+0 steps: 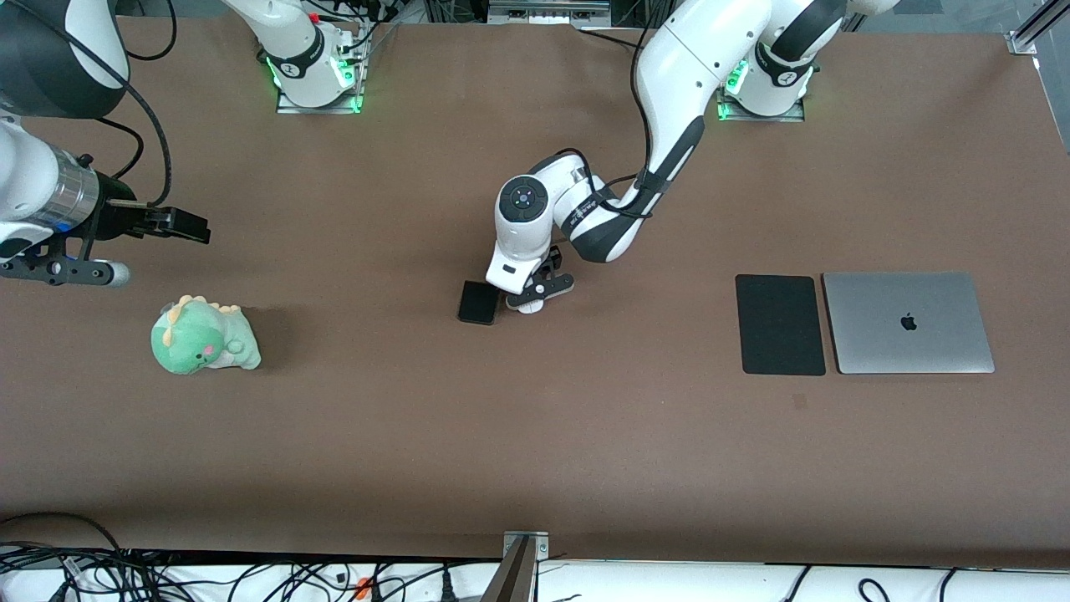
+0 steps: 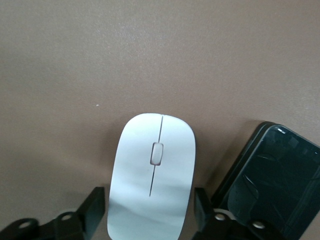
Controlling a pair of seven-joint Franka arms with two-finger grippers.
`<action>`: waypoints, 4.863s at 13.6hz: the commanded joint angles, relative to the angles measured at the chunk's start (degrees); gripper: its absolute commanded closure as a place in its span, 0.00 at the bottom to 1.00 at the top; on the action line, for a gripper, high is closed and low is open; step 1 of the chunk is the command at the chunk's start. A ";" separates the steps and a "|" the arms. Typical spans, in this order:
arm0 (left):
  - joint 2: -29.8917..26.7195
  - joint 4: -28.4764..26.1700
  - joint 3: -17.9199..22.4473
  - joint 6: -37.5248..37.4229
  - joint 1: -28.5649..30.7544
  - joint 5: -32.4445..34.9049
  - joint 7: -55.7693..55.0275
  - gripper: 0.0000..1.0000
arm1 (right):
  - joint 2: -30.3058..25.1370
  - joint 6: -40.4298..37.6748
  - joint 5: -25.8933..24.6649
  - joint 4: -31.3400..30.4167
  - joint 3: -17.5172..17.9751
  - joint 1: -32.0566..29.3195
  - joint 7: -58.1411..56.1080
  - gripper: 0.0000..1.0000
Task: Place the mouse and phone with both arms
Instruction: 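Close the left gripper on the white mouse, then carry the mouse toward the mouse pad while the right gripper reaches the phone, then lower the mouse onto the pad while the right gripper grasps the phone, then carry the phone beside the plush toy while the left gripper withdraws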
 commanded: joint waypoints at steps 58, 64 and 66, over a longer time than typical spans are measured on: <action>-42.96 -4.78 -4.05 -41.40 47.83 -5.68 68.00 0.00 | 33.32 43.96 -8.47 -0.51 -1.47 34.69 43.44 0.82; -48.67 -5.29 -2.65 -45.18 45.12 -7.88 68.08 0.00 | 32.00 35.39 -5.84 2.61 -1.55 23.55 20.78 0.90; -49.90 -5.46 6.01 -45.98 37.50 -7.97 68.08 0.00 | 30.52 38.45 -5.83 -0.99 -1.55 18.45 16.21 0.90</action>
